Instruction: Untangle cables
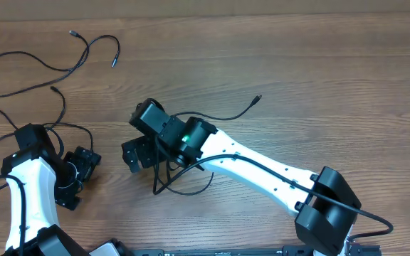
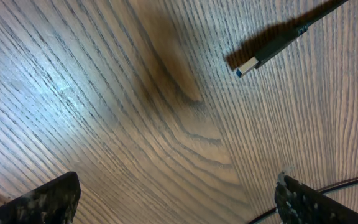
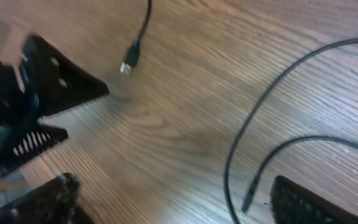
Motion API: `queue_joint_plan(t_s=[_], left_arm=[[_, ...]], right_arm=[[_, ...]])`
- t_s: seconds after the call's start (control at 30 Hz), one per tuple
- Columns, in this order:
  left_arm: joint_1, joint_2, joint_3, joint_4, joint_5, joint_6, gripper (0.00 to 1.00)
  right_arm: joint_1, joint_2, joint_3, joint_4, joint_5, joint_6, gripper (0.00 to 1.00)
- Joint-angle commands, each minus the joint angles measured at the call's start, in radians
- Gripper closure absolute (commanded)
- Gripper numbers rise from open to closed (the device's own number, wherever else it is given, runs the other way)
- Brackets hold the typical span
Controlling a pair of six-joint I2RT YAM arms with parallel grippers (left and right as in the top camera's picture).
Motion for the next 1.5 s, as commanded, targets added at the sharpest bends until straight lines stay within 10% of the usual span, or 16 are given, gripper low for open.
queue_joint_plan(t_s=[0.0, 0.23, 1.47], left_arm=[[0.005, -0.015, 0.000, 0.004, 0.006, -0.013, 0.00], [0.005, -0.015, 0.000, 0.004, 0.006, -0.013, 0.00], [0.005, -0.015, 0.000, 0.004, 0.006, -0.013, 0.01]], right_arm=[[0.016, 0.001, -0.026, 0.025, 0.032, 0.012, 0.15], [0.026, 0.042, -0.040, 0.015, 0.051, 0.012, 0.52], [0.089, 0.298, -0.040, 0.003, 0.199, 0.053, 0.66]])
